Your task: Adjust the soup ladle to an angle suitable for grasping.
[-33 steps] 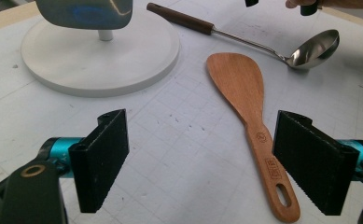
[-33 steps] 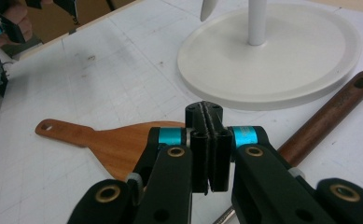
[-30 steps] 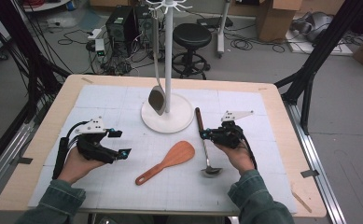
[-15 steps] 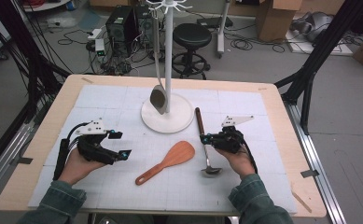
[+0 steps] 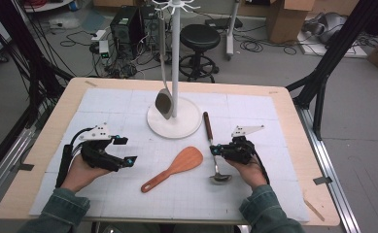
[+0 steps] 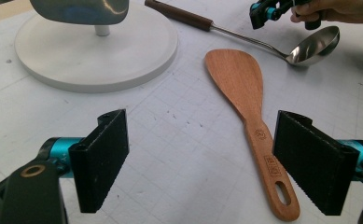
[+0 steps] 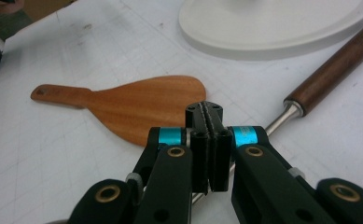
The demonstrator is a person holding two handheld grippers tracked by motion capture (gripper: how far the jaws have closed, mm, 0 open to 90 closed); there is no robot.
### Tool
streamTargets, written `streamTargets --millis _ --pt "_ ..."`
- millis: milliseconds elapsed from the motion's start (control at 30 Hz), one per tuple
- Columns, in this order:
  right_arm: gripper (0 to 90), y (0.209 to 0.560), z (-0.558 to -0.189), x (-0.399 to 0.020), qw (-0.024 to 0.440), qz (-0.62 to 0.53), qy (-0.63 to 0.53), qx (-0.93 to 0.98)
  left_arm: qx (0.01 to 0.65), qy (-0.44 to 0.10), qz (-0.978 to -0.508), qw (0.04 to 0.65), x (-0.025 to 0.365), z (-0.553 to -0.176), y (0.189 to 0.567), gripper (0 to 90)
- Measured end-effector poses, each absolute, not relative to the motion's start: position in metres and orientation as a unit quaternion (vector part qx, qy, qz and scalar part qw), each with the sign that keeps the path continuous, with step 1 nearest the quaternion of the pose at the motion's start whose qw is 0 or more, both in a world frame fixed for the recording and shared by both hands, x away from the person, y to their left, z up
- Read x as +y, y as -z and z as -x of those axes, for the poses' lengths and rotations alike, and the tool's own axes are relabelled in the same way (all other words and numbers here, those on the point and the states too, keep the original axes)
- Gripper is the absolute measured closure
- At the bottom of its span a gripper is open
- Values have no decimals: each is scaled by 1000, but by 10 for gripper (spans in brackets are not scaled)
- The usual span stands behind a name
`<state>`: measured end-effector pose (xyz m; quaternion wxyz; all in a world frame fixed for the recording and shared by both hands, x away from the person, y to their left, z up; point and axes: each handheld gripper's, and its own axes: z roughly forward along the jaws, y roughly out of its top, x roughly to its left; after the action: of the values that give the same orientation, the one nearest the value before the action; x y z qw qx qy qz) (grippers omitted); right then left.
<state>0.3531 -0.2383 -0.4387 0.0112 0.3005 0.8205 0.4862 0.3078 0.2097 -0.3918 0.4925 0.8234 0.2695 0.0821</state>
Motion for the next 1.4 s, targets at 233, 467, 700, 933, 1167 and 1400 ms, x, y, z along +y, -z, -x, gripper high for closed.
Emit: streamTargets --millis 233,467,700,933,1167,1400 --pt "897 444 -351 -237 8 -300 -477 826 270 -82 -823 493 210 -308 392 192" --pt "897 450 -350 -236 3 -300 -465 833 271 -82 -822 494 210 -308 391 192" --pt "897 453 -349 -236 0 -300 -459 836 272 -81 -823 493 211 -308 392 192" --pt "897 453 -347 -237 -1 -301 -457 837 271 -82 -823 493 210 -308 392 192" --pt "897 454 -346 -237 -2 -302 -457 837 271 -83 -823 493 211 -308 391 192" --pt "897 453 -345 -236 -2 -297 -453 841 271 -82 -822 494 210 -308 391 192"
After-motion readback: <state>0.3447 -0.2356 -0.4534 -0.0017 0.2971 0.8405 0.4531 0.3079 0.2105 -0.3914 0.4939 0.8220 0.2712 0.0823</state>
